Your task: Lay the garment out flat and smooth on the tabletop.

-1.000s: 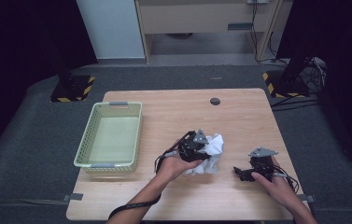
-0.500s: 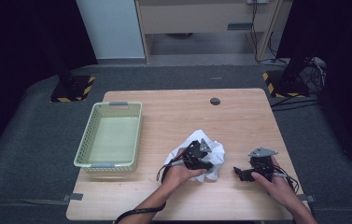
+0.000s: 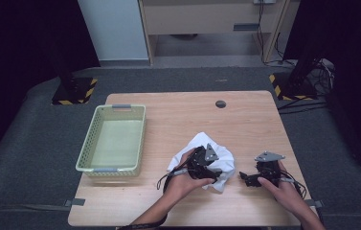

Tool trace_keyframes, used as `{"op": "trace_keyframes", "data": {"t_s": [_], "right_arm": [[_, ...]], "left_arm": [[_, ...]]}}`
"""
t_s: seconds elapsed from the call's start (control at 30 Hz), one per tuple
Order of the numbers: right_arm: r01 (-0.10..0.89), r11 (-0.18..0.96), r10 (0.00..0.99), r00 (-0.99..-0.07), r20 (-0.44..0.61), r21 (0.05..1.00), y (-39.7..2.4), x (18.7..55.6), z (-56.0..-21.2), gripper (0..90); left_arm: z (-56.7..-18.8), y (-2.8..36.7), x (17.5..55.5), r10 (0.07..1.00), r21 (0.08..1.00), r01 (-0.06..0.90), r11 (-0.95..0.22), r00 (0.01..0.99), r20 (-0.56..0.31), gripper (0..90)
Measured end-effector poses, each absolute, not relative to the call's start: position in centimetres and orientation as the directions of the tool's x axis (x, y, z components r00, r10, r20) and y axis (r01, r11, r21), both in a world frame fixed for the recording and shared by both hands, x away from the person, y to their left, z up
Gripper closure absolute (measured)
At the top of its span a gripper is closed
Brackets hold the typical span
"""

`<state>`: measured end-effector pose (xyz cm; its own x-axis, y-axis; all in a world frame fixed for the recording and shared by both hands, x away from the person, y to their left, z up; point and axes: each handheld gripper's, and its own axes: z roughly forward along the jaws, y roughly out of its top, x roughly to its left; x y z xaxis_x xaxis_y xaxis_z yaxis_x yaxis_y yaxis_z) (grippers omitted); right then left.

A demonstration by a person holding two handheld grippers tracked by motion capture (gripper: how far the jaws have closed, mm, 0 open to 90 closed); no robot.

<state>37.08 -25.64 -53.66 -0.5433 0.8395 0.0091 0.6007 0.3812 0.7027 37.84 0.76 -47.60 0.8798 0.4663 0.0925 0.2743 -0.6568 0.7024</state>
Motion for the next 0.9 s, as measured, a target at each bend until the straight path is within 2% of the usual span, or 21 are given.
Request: {"op": "trace_keyframes", "data": {"t_s": [0.1, 0.13, 0.17, 0.23, 0.27, 0.33, 0.53, 0.67, 0.77, 0.83, 0.9], "right_arm": [[0.602, 0.380, 0.840, -0.543, 0.010, 0.703, -25.6, 37.0, -53.7, 0.4], [0.601, 0.380, 0.840, -0.543, 0.010, 0.703, -25.6, 37.0, -53.7, 0.4], [0.601, 0.380, 0.840, -0.543, 0.010, 0.703, -25.6, 37.0, -53.7, 0.4], [0.601, 0.380, 0.840, -0.542, 0.010, 0.703, -25.6, 37.0, -53.7, 0.4], [0.601, 0.380, 0.840, -0.542, 0.010, 0.703, -25.6, 37.0, -53.7, 0.4], [0.602, 0.381, 0.839, -0.544, 0.010, 0.702, -25.6, 37.0, -53.6, 0.4], [0.594, 0.392, 0.829, -0.559, 0.009, 0.703, -25.7, 37.1, -53.7, 0.4], [0.591, 0.398, 0.822, -0.569, 0.012, 0.702, -25.7, 36.9, -53.6, 0.4], [0.574, 0.419, 0.803, -0.596, 0.009, 0.704, -25.8, 36.9, -53.6, 0.8], [0.566, 0.433, 0.788, -0.615, 0.010, 0.701, -25.8, 36.8, -53.5, 4.7], [0.560, 0.451, 0.775, -0.632, 0.007, 0.695, -25.8, 36.7, -53.2, 13.6]], "left_arm": [[-47.6, 0.5, 37.6, 0.445, 0.690, 0.250, -0.679, 0.888, 0.116, 34.3], [-47.7, 0.4, 37.5, 0.436, 0.679, 0.246, -0.691, 0.892, 0.120, 42.5], [-47.8, 0.3, 37.5, 0.436, 0.681, 0.245, -0.690, 0.892, 0.121, 54.4], [-47.6, 0.2, 37.5, 0.430, 0.682, 0.251, -0.688, 0.897, 0.104, 68.8], [-47.3, 0.3, 37.4, 0.433, 0.692, 0.253, -0.676, 0.896, 0.096, 74.6], [-46.4, 0.6, 37.3, 0.434, 0.717, 0.254, -0.650, 0.897, 0.076, 79.8], [-44.3, 2.7, 37.9, 0.494, 0.761, 0.278, -0.586, 0.867, 0.064, 81.7], [-46.6, 4.5, 39.9, 0.567, 0.689, 0.340, -0.640, 0.814, 0.125, 81.9], [-49.1, 5.8, 41.0, 0.600, 0.642, 0.404, -0.652, 0.792, 0.111, 82.4], [-50.1, 6.5, 41.5, 0.615, 0.624, 0.437, -0.648, 0.784, 0.090, 82.4], [-50.5, 7.0, 41.8, 0.620, 0.619, 0.453, -0.641, 0.782, 0.070, 82.4]]}}
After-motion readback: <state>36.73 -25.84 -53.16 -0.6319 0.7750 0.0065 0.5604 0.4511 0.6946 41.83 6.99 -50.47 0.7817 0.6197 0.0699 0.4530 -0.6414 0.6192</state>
